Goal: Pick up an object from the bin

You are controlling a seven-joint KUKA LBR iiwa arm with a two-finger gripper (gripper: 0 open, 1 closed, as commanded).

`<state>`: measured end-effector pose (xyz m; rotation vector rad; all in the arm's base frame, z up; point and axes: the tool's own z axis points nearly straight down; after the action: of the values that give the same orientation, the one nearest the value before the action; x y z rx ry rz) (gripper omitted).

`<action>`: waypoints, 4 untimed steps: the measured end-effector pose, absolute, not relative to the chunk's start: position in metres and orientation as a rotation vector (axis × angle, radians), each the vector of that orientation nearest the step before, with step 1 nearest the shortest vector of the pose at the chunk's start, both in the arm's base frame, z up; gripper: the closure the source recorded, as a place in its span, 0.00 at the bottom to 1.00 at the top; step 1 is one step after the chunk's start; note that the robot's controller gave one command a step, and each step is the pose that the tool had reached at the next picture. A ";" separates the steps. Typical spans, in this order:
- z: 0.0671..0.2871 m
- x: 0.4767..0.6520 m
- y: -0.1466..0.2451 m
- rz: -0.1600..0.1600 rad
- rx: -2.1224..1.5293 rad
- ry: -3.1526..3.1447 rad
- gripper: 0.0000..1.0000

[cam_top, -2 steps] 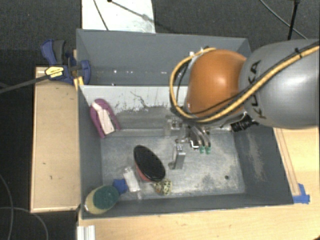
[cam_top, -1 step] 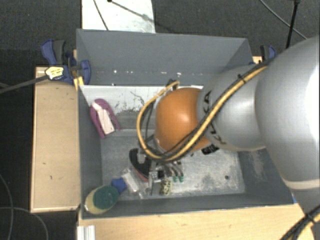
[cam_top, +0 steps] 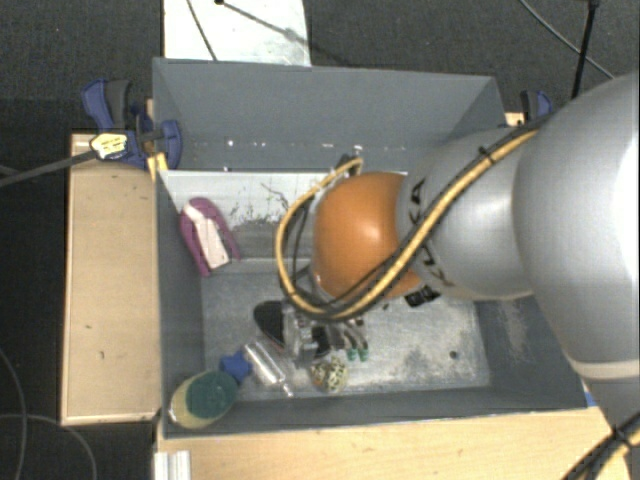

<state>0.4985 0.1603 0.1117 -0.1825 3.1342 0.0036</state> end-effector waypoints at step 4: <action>0.187 0.529 0.099 0.003 0.103 3.131 1.00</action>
Offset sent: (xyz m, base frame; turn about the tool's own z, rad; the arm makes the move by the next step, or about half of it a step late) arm 0.0000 0.0000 0.0000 0.0000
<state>0.5290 0.0992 0.1874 0.1033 3.1311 0.0026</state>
